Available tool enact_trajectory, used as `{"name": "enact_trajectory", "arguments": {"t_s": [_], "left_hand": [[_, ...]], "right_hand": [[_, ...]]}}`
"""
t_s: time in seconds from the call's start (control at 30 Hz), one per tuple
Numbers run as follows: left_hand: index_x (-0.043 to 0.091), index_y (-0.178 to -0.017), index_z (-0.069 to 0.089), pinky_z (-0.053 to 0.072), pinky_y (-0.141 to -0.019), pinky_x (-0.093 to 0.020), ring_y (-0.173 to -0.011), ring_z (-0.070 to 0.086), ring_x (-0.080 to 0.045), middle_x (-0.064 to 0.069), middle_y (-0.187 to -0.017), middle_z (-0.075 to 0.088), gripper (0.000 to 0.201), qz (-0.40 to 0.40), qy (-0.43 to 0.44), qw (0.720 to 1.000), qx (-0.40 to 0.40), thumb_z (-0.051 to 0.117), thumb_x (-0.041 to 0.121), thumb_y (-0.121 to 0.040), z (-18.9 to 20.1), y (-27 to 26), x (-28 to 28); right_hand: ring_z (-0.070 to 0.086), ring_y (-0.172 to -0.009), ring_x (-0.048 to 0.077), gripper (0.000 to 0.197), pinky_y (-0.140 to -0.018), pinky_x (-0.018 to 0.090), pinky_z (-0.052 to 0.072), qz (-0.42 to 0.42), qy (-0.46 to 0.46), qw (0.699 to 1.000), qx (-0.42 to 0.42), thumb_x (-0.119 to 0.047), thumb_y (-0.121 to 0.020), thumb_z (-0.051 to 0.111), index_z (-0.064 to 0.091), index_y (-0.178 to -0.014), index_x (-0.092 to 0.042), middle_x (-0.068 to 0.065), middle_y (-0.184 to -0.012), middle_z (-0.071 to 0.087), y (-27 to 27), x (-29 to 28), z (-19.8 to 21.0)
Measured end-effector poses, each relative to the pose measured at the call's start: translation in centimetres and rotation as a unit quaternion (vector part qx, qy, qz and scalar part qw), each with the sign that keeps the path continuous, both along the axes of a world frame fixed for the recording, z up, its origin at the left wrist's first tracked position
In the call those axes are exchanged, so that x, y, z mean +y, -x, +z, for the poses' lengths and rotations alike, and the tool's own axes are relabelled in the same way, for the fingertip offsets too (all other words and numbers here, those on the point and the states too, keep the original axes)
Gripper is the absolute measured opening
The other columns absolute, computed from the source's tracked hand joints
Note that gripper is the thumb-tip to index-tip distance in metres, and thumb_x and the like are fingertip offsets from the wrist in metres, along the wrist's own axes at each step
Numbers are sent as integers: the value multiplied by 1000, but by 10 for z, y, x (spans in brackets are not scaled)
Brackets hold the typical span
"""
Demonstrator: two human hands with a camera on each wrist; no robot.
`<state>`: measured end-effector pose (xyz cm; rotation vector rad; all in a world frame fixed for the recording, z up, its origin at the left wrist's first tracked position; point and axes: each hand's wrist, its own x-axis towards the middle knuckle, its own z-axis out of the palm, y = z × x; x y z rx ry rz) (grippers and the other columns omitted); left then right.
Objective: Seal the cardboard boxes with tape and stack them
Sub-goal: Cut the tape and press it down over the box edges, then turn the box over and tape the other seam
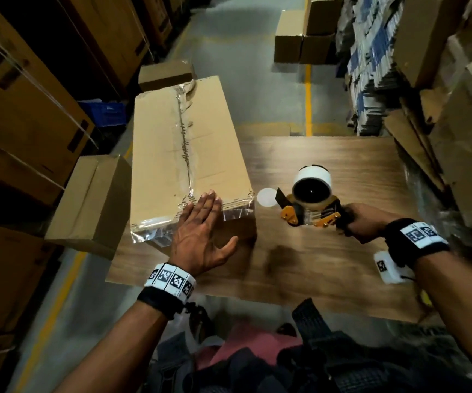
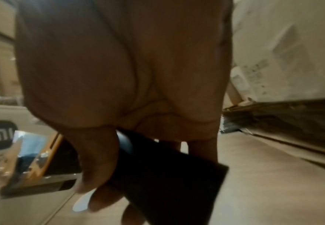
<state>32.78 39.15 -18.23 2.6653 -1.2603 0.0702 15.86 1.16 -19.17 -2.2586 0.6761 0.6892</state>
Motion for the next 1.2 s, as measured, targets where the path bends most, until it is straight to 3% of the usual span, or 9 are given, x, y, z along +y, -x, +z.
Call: {"name": "enact_trajectory", "arguments": {"t_s": [0.13,0.3,0.43,0.7,0.8,0.9,1.03,1.13,1.2], "left_hand": [[14,-164,30,15,-129,-44,-159,16,-14,-3,-172,21,102,-4,-54,999,-6,33,81,-88,17,0,-10],[20,-162,35,21,-127,-50,-158,21,-14,3,-170,27,95,-92,-64,994,-12,42,79,-89,35,-1,-37],[24,-160,41,24,-126,-49,-157,23,-12,7,-167,32,91,-130,-100,986,-3,41,82,-89,50,-10,-51],[28,-149,58,42,-119,-37,-148,40,-5,11,-158,46,72,-151,-72,978,122,53,72,-92,69,-34,-57],[34,-139,66,45,-115,-28,-139,47,5,18,-149,55,55,-126,-37,977,171,59,63,-93,72,-42,-60],[38,-134,70,45,-112,-21,-133,47,13,25,-142,58,39,-120,-33,973,196,62,51,-97,74,-48,-63],[39,-129,73,50,-105,-21,-128,52,12,31,-136,60,29,-114,-44,972,201,64,43,-102,77,-55,-66],[42,-127,72,53,-104,-27,-127,57,7,31,-133,62,32,-111,-45,969,218,60,50,-99,75,-61,-67],[41,-127,73,52,-108,-34,-128,58,4,28,-132,64,28,-104,-32,962,250,62,47,-101,71,-66,-66]], "right_hand": [[54,-50,19,7,-47,29,46,-147,-91,984,-35,-14,-96,64,65,-102,-13,8,-69,59,19,9,-28],[56,-43,19,10,-43,26,46,-222,-116,965,-73,-13,-89,68,64,-81,-9,6,-56,63,30,28,-63],[60,-50,26,19,-49,35,51,-256,-152,952,-78,-26,-88,75,68,-87,-8,14,-64,69,38,32,-84],[67,-96,34,49,-79,37,53,-177,145,973,-19,-62,-77,72,67,-103,-21,13,-107,70,34,32,-79],[62,-103,38,37,-82,42,52,-239,233,920,-204,-49,-85,73,67,-109,-22,11,-108,65,20,54,-58],[69,-94,22,16,-82,36,55,-224,10,892,-393,-33,-91,75,76,-101,-21,0,-99,72,-14,79,-35],[68,-104,4,27,-82,16,50,-233,-294,850,-370,-35,-94,75,77,-115,-19,-4,-112,76,-66,118,-36],[63,-120,11,50,-94,23,52,-286,-416,799,-327,-50,-92,71,65,-132,-21,0,-129,68,-93,143,-46],[62,-119,14,48,-100,28,52,-285,-431,794,-320,-40,-98,67,58,-136,-14,3,-130,64,-104,154,-54]]}}
